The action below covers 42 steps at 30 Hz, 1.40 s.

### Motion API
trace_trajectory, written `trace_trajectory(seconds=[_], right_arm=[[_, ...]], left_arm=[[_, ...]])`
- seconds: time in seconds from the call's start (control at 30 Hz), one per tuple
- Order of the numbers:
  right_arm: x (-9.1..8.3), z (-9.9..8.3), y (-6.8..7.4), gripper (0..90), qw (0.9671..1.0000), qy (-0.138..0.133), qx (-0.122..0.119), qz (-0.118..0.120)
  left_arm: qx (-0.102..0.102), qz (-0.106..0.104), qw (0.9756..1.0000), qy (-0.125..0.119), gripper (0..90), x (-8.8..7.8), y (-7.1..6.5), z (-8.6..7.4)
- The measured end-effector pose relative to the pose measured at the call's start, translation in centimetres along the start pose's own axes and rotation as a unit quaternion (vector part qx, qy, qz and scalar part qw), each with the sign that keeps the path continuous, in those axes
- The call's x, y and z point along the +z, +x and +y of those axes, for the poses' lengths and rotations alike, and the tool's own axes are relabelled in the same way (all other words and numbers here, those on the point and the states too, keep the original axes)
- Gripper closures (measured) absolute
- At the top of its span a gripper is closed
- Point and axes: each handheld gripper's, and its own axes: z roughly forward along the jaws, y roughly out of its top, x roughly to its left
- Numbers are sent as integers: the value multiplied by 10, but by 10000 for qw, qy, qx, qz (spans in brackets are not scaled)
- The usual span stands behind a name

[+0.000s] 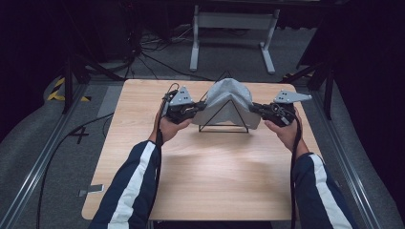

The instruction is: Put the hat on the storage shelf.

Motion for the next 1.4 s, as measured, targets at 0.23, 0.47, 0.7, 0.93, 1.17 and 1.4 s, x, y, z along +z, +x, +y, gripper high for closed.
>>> trace_trajectory(seconds=[0.23,0.47,0.7,0.93,1.17,1.4], right_arm=[[8,-6,6,852,9997,189,-113,-64],[23,-8,3,825,9987,290,-74,-410],[24,-22,-2,595,9983,341,271,-390],[29,-44,-5,739,9965,690,406,-246],[41,-62,0,859,9929,1121,231,-322],[43,-74,-5,842,9902,1264,425,-415]], left_arm=[[289,201,9979,539,873,14,-5,-16],[-219,506,9973,477,855,27,6,-23],[-595,429,9956,578,504,31,5,-31],[-609,263,9924,1040,621,45,2,-44],[-430,241,9874,1506,869,58,-1,-52],[-542,393,9818,1780,816,58,1,-67]])
